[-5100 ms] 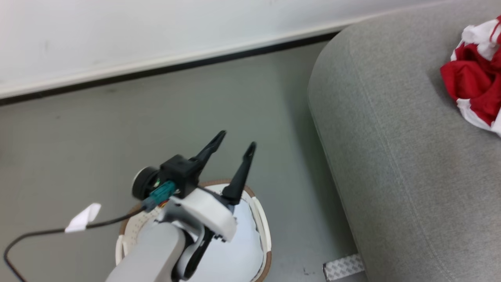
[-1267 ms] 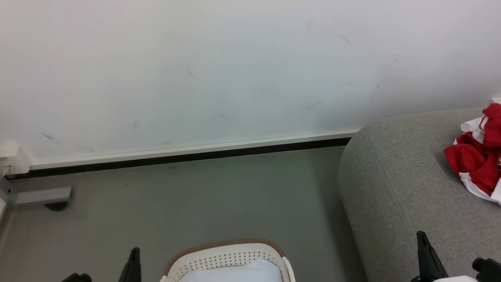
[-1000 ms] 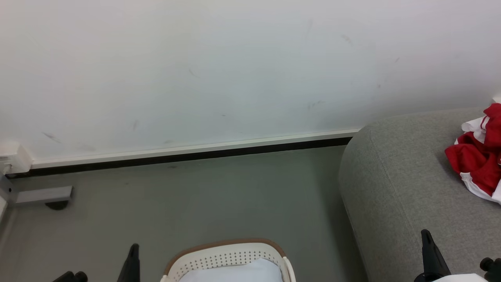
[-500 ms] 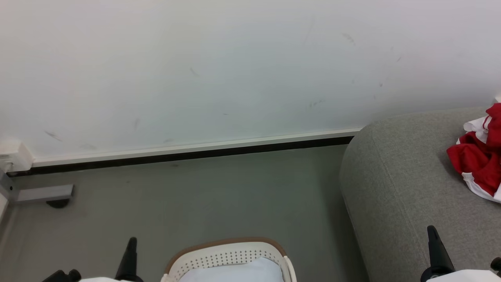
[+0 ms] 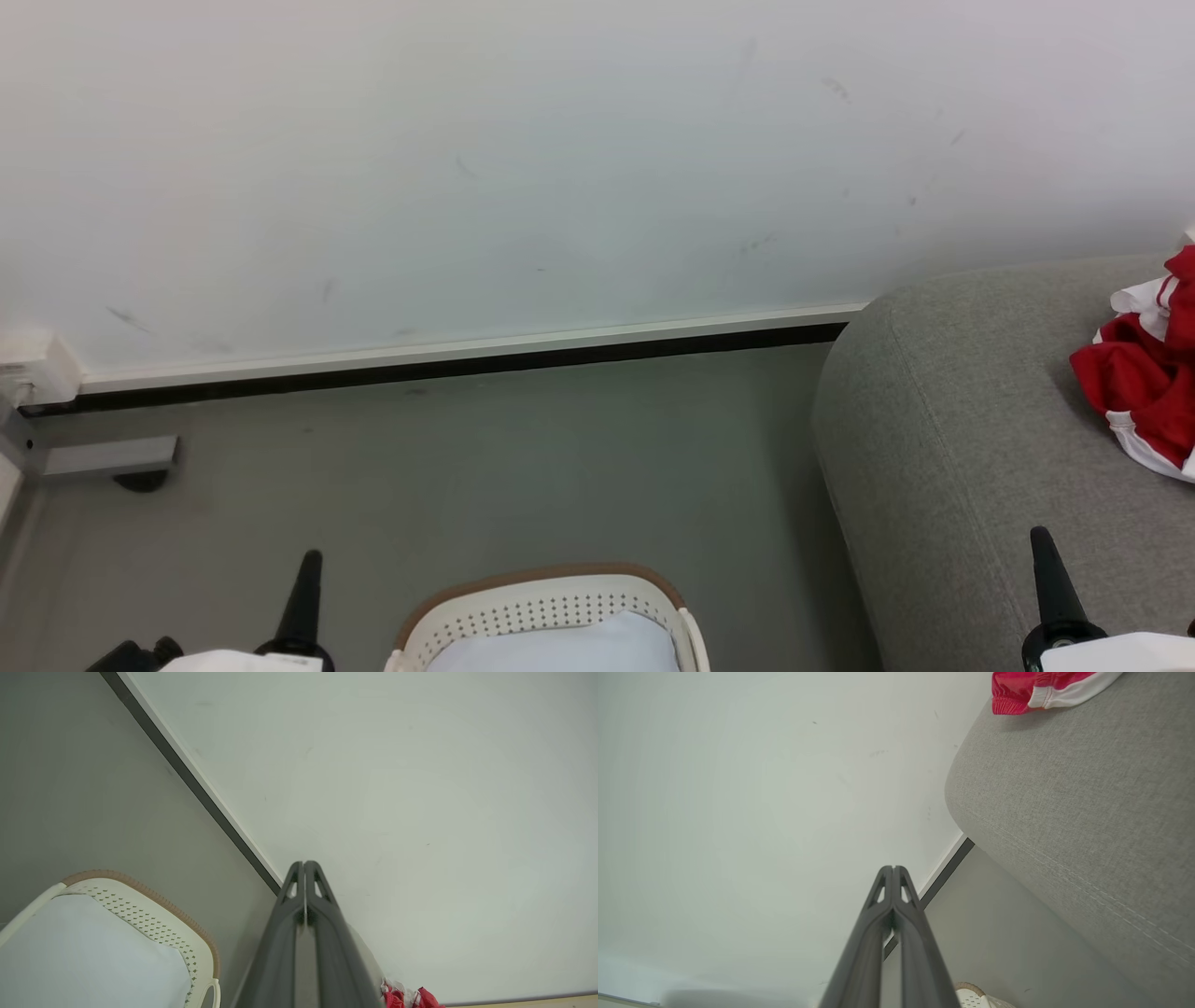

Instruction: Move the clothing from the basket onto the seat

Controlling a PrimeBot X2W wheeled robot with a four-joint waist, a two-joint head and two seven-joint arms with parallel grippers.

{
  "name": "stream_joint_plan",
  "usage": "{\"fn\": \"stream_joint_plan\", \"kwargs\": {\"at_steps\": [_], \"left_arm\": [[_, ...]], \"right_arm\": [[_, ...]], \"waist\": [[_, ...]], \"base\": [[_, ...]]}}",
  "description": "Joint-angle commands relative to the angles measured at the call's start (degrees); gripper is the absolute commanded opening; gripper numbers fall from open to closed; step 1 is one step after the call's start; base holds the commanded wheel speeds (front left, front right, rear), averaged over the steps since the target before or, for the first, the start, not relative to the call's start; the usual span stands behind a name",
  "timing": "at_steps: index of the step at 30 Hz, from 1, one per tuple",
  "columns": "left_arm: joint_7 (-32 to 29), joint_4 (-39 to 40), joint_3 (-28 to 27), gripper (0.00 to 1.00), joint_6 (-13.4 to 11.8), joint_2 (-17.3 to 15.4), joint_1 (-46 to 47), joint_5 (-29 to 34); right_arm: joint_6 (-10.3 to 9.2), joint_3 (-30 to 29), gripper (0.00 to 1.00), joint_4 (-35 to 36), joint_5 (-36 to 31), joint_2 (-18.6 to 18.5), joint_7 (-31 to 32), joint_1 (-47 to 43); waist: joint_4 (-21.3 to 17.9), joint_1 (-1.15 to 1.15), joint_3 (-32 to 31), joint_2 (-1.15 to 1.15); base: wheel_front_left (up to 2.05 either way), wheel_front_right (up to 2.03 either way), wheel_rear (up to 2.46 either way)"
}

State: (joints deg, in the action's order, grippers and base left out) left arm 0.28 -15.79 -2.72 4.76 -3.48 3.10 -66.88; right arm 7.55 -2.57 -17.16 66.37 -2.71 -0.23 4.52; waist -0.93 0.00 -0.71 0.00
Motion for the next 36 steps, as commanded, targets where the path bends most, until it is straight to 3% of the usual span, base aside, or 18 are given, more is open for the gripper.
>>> {"fn": "stream_joint_plan", "kwargs": {"at_steps": [1, 36], "left_arm": [[-0.4, 0.7, -0.4, 0.0, 0.5, -0.1, 1.1, -1.9], [-4.9, 1.5, -2.9, 0.0, 2.1, 0.3, 2.7, -17.8]], "right_arm": [[-0.06, -0.4, 0.0, 0.7, 1.5, -0.2, 0.3, 1.2], [-0.1, -2.9, 0.0, 2.5, 18.2, -0.3, 4.8, 1.7]], "waist": [[0.0, 0.0, 0.0, 0.0], [0.6, 0.0, 0.6, 0.0]], "base": [[0.0, 0.0, 0.0], [0.0, 0.0, 0.0]]}}
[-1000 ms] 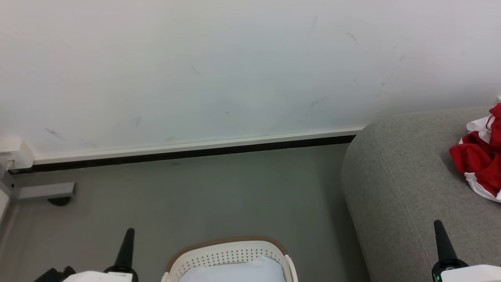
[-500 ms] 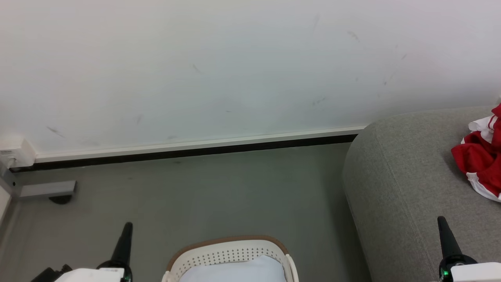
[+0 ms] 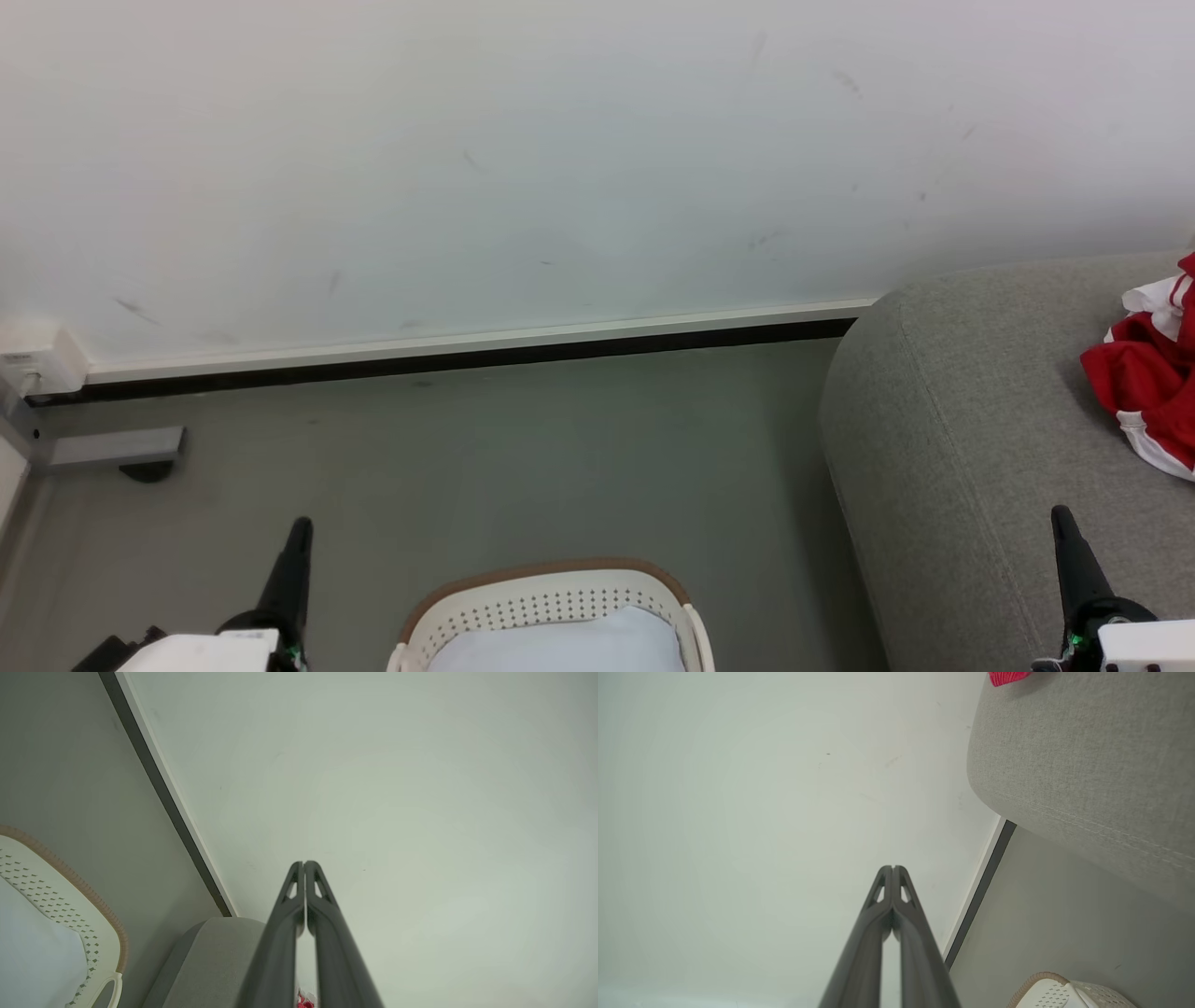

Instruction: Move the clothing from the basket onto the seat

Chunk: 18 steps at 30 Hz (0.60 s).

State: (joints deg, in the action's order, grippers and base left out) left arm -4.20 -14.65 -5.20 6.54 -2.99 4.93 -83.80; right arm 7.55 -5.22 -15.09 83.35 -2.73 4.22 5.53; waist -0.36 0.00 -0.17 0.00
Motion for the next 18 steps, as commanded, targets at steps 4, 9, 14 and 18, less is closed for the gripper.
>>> {"fn": "stream_joint_plan", "kwargs": {"at_steps": [4, 9, 14, 18], "left_arm": [[-0.8, 0.4, -0.6, 0.0, 0.5, -0.1, 0.9, -2.7], [-1.3, 0.5, -0.9, 0.0, 0.6, -0.1, 1.2, -4.4], [-1.9, 0.6, -1.2, 0.0, 0.9, 0.0, 1.4, -6.5], [-2.3, 0.7, -1.4, 0.0, 1.0, 0.1, 1.5, -7.7]], "right_arm": [[-0.1, -0.5, 0.0, 0.6, 2.7, -0.2, 0.8, 0.7], [-0.11, -0.8, 0.0, 0.8, 4.9, -0.2, 1.3, 0.8], [-0.11, -1.1, 0.0, 1.1, 6.7, -0.3, 1.8, 0.9], [-0.12, -1.4, 0.0, 1.2, 8.3, -0.3, 2.3, 1.0]], "waist": [[0.1, 0.0, 0.1, 0.0], [0.2, 0.0, 0.2, 0.0], [0.2, 0.0, 0.2, 0.0], [0.3, 0.0, 0.3, 0.0]], "base": [[0.0, 0.0, 0.0], [0.0, 0.0, 0.0], [0.0, 0.0, 0.0], [0.0, 0.0, 0.0]]}}
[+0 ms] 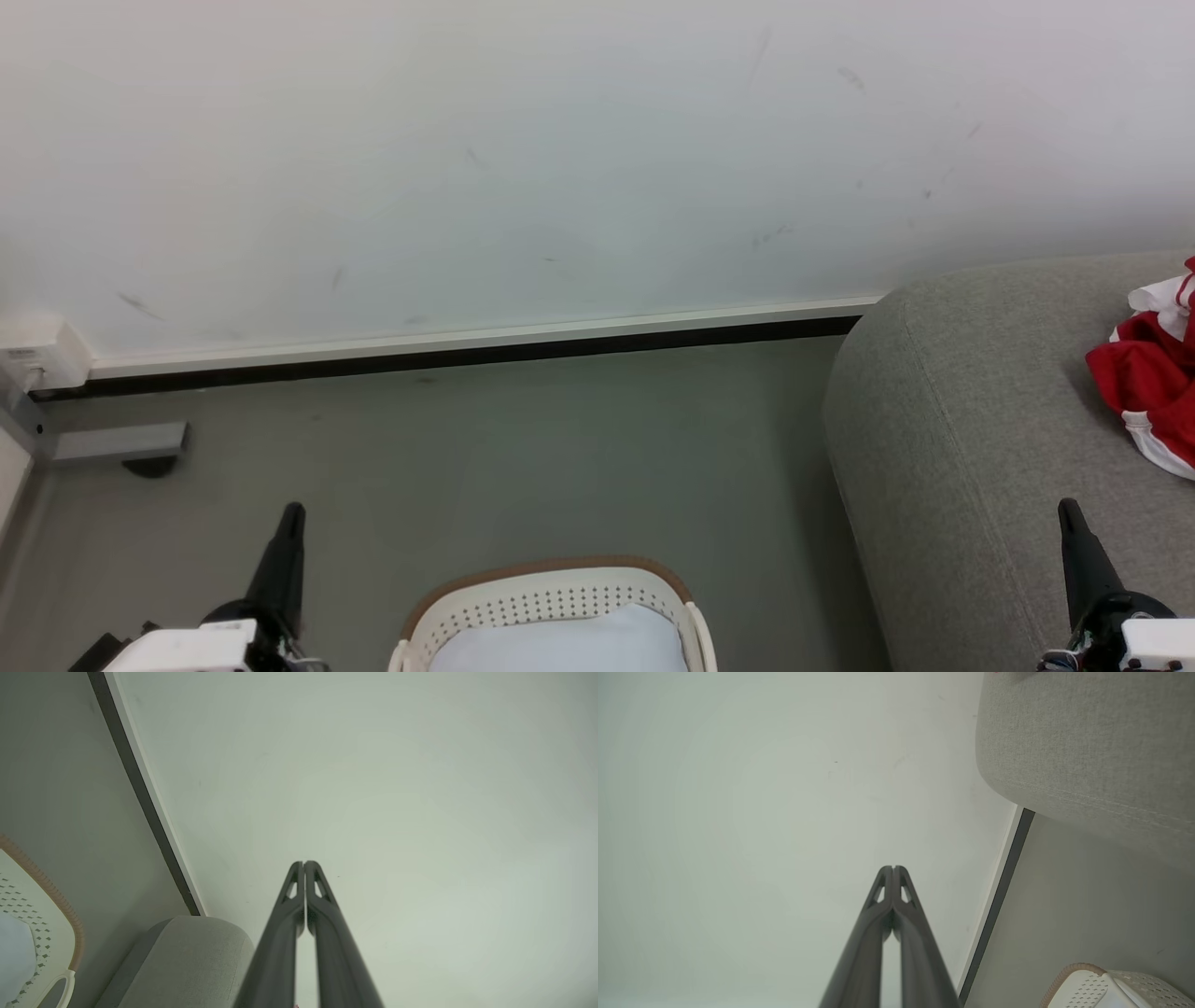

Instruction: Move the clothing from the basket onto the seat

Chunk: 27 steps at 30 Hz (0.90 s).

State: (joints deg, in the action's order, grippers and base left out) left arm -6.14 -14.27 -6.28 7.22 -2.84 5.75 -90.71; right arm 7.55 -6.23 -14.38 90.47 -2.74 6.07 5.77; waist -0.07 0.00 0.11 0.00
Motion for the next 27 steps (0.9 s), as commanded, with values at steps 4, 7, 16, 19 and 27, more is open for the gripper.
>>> {"fn": "stream_joint_plan", "kwargs": {"at_steps": [4, 7, 16, 19, 27], "left_arm": [[-0.6, 0.3, -0.5, 0.0, 0.5, -0.1, 0.8, -2.1], [-0.6, 0.3, -0.4, 0.0, 0.5, -0.1, 0.8, -2.0], [-0.6, 0.3, -0.4, 0.0, 0.5, -0.1, 0.8, -2.0], [-0.6, 0.3, -0.4, 0.0, 0.5, -0.1, 0.8, -2.0], [-0.6, 0.3, -0.4, 0.0, 0.5, -0.1, 0.7, -2.1]], "right_arm": [[-0.12, -0.5, 0.0, 0.6, 2.1, -0.2, 0.7, 0.8], [-0.12, -0.5, 0.0, 0.6, 2.0, -0.2, 0.6, 0.8], [-0.12, -0.5, 0.0, 0.6, 2.0, -0.2, 0.6, 0.8], [-0.12, -0.5, 0.0, 0.6, 2.0, -0.2, 0.6, 0.8], [-0.12, -0.5, 0.0, 0.5, 2.0, -0.2, 0.6, 0.8]], "waist": [[0.1, 0.0, 0.1, 0.0], [0.1, 0.0, 0.1, 0.0], [0.1, 0.0, 0.1, 0.0], [0.1, 0.0, 0.1, 0.0], [0.1, 0.0, 0.1, 0.0]], "base": [[0.0, 0.0, 0.0], [0.0, 0.0, 0.0], [0.0, 0.0, 0.0], [0.0, 0.0, 0.0], [0.0, 0.0, 0.0]]}}
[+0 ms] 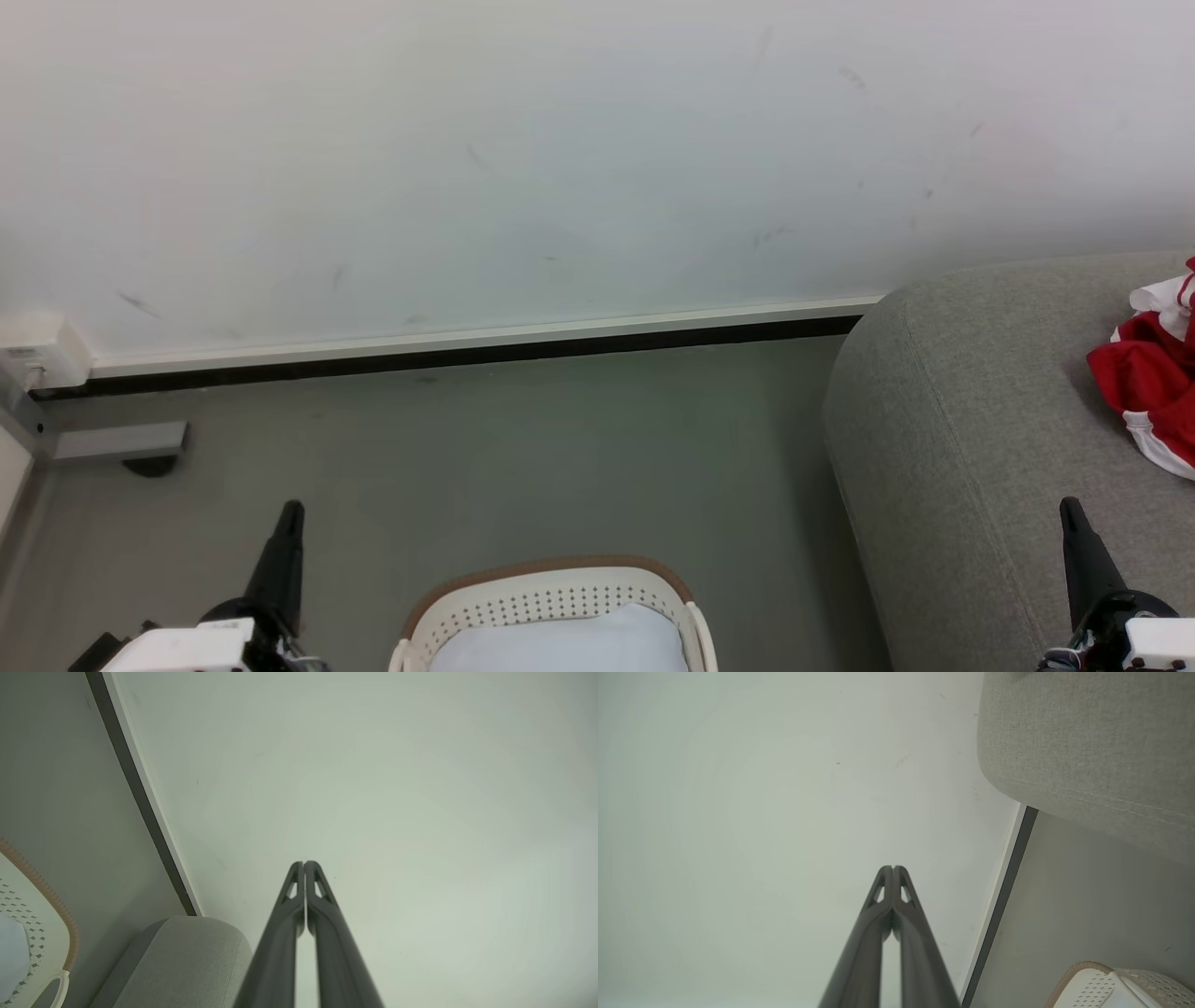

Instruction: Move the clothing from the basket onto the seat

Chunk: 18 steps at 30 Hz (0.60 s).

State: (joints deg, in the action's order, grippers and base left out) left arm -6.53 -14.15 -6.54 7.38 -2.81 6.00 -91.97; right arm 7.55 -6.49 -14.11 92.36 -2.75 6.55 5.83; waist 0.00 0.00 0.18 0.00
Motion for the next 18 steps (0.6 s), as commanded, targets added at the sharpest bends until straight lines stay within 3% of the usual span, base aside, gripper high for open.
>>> {"fn": "stream_joint_plan", "kwargs": {"at_steps": [1, 18], "left_arm": [[-0.2, 0.2, -0.2, 0.0, 0.3, -0.1, 0.5, -0.8], [-0.2, 0.2, -0.2, 0.0, 0.3, -0.1, 0.5, -0.8]], "right_arm": [[-0.12, -0.2, 0.0, 0.3, 0.1, -0.2, 0.2, 0.7], [-0.12, -0.2, 0.0, 0.3, 0.1, -0.2, 0.2, 0.7]], "waist": [[0.0, 0.0, 0.0, 0.0], [0.0, 0.0, 0.0, 0.0]], "base": [[0.0, 0.0, 0.0], [0.0, 0.0, 0.0]]}}
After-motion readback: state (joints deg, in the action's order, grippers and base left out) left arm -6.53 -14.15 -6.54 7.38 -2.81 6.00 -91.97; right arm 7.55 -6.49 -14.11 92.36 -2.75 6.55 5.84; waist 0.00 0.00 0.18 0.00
